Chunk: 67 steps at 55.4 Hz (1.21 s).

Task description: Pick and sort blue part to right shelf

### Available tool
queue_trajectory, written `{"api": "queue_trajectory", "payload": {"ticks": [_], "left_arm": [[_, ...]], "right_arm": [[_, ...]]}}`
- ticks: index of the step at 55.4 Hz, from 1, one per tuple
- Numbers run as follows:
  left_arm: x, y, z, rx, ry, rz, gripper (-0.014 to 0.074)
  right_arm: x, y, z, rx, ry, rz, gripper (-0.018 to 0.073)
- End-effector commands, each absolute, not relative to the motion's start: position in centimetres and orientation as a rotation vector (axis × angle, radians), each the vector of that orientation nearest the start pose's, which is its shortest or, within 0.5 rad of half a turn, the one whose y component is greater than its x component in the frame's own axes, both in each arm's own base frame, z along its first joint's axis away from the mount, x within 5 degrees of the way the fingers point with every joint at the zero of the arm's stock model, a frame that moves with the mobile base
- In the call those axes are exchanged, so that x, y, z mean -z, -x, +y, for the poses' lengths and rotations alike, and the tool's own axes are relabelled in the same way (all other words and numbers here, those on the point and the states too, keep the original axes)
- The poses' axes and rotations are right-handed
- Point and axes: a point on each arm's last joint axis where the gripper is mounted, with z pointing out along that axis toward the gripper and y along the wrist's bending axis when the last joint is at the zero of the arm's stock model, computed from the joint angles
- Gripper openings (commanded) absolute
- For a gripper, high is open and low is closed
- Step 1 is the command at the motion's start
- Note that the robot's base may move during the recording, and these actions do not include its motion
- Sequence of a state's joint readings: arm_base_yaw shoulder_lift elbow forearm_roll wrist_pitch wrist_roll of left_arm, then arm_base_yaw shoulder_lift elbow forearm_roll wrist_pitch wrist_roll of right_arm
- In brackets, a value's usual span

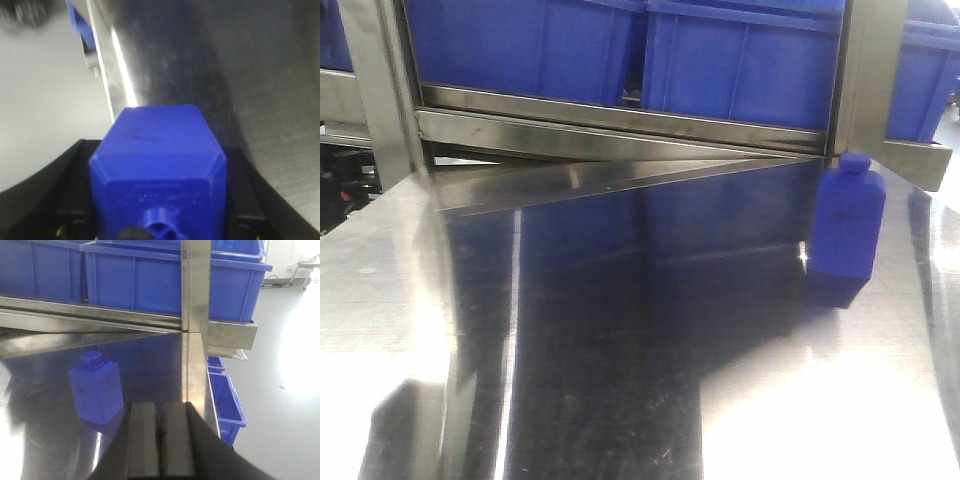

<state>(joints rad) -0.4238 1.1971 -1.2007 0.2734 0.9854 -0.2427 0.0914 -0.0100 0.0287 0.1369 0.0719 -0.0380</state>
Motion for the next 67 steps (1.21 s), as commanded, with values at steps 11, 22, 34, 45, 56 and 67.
{"api": "queue_trajectory", "payload": {"ticks": [11,22,34,45,56,67], "left_arm": [[-38.8,-13.6,-4.5,0.118,-0.296,1.899,0.0293],[-36.4,-8.1,-2.5,0.2,-0.288,1.642,0.0293],[-35.0,-6.6,-1.8,0.214,-0.278,1.605,0.0293],[-35.2,-6.7,-2.0,0.222,-0.281,1.584,0.0293],[-35.2,-6.7,-2.0,0.221,-0.281,1.585,0.0293],[-35.2,-6.7,-1.9,0.222,-0.28,1.588,0.0293]], "right_arm": [[-22.2,-5.2,0.5,-0.155,-0.007,1.44,0.0045],[-27.2,-4.5,0.5,-0.152,0.018,1.434,0.0054],[-34.5,-6.4,0.9,-0.161,0.043,1.581,0.0055],[-39.3,-11.0,2.2,-0.2,0.135,1.844,0.0144],[-41.5,-15.7,3.8,-0.233,0.204,1.996,0.0355],[-39.9,-20.3,5.0,-0.293,0.169,2.098,0.0624]]}}
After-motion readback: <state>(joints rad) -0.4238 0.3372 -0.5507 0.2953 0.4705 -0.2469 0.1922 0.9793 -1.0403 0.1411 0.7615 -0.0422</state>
